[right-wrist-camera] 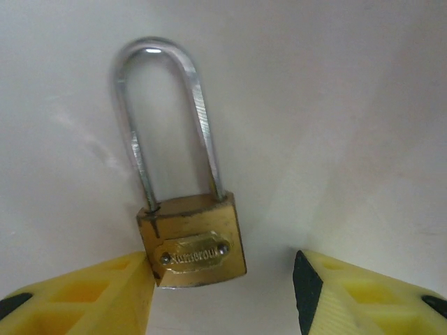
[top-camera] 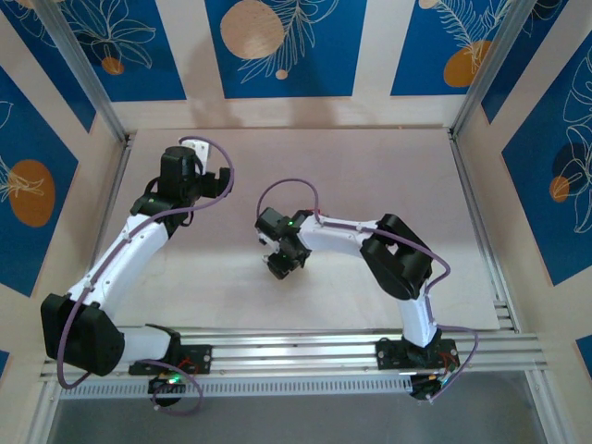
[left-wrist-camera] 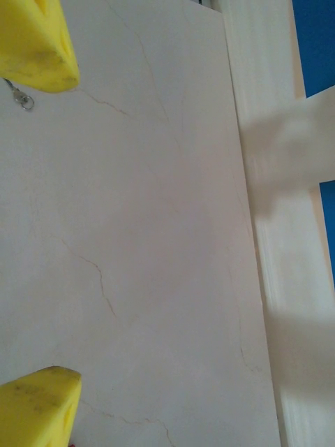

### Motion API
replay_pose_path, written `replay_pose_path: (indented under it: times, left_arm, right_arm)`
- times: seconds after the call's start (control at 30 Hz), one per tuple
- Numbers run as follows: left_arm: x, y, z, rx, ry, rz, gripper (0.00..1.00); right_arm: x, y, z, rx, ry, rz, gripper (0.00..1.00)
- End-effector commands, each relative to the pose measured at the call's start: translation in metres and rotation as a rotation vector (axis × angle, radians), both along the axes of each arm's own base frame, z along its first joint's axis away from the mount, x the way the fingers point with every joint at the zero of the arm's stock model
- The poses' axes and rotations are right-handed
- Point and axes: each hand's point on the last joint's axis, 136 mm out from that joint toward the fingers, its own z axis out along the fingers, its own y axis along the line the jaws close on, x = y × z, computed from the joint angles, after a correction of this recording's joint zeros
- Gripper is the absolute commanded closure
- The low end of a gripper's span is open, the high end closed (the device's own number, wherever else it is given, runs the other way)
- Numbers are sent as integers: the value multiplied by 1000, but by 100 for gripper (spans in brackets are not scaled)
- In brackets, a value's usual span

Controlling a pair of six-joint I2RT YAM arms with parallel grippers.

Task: Unlock with the key

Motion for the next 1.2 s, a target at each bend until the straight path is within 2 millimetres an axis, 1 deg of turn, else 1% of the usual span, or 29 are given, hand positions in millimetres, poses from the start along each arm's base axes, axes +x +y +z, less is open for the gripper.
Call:
replay_pose_path:
  times: [0.0,0.1,0.3,0.43,0.5,0.57,0.63,0.7,0.77,0.83,0.87,0.97,1.03,1.07,1.1,1.17]
  left_arm:
    - [-1,5,10,3,-35,3,0]
    - [0,4,9,4,-33,0,0]
    - [0,4,8,12,-30,0,0]
    - [1,9,6,29,-24,21,0]
    - [2,21,6,60,-24,70,0]
    - [4,38,4,88,-13,136,0]
    - [8,62,-3,87,12,222,0]
    - [14,85,-17,57,71,302,0]
    - [20,102,-36,47,157,359,0]
    - [30,107,-61,27,246,351,2]
    - [35,108,-70,32,280,344,7]
    - [45,107,-101,45,412,319,30]
    - [51,104,-120,20,491,304,50]
    - [53,104,-127,21,520,301,55]
    - [54,103,-135,25,553,297,57]
    - [55,103,-147,37,604,299,57]
  right_arm:
    - [5,-9,8,-9,-3,-2,44]
    - [4,-6,9,2,3,-1,44]
    - [-7,6,5,23,32,14,44]
    - [-9,12,10,68,43,0,43]
    - [-9,13,15,82,40,0,42]
    - [-5,11,26,105,16,-13,41]
    - [1,5,39,144,-7,-52,41]
    - [6,-3,53,193,-24,-104,41]
    - [6,-9,63,243,-29,-144,41]
    - [6,-19,70,275,-45,-184,42]
    - [7,-24,72,287,-52,-199,42]
    - [11,-37,78,352,-44,-249,45]
    - [13,-42,80,408,-30,-269,47]
    - [15,-45,81,424,-30,-274,47]
    - [16,-47,83,437,-30,-279,47]
    - [19,-51,84,454,-27,-291,48]
